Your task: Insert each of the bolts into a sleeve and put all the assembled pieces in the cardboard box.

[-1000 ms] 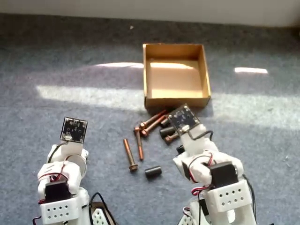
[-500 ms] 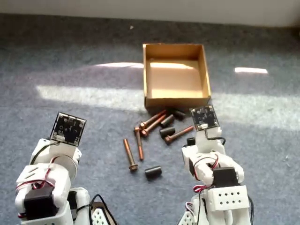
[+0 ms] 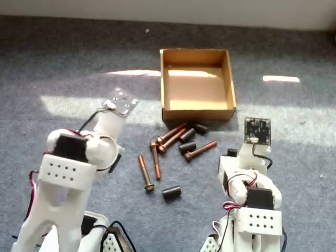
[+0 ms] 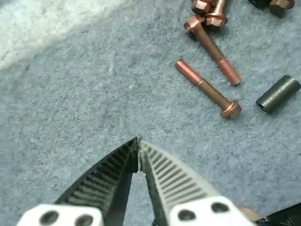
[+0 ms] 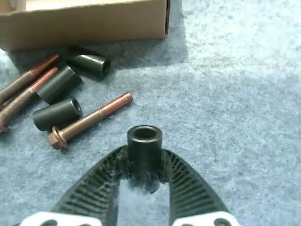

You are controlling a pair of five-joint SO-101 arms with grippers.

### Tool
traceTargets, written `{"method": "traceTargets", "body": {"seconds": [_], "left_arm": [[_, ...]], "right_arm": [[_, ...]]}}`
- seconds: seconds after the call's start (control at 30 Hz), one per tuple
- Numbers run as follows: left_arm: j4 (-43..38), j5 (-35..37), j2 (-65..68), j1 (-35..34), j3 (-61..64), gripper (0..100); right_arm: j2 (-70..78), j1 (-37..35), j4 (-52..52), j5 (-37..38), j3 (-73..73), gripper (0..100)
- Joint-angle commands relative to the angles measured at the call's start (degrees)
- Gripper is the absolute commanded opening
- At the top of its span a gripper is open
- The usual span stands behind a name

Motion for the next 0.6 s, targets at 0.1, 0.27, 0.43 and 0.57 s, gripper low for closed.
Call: {"method": "traceTargets", "body": {"seconds": [0.1, 0.27, 0.43, 0.57], "left_arm": [[-10.6, 15.6, 16.2, 9.5, -3.2, 24], [-20.2, 21.5, 24.0, 13.0, -3.1, 22], [-27.4, 26.3, 31.5, 15.4, -3.2, 22], [-33.1, 27.3, 37.8, 16.0, -3.2, 22]], "right_arm": [[-0.9, 1.3, -2.3, -0.7, -0.3, 0.5], [-0.9, 1.3, -2.3, -0.6, -0.3, 0.5], [-0.9, 1.0, -2.3, -0.5, -0.3, 0.5], [-0.9, 1.0, -2.3, -0.4, -0.3, 0.5]]}}
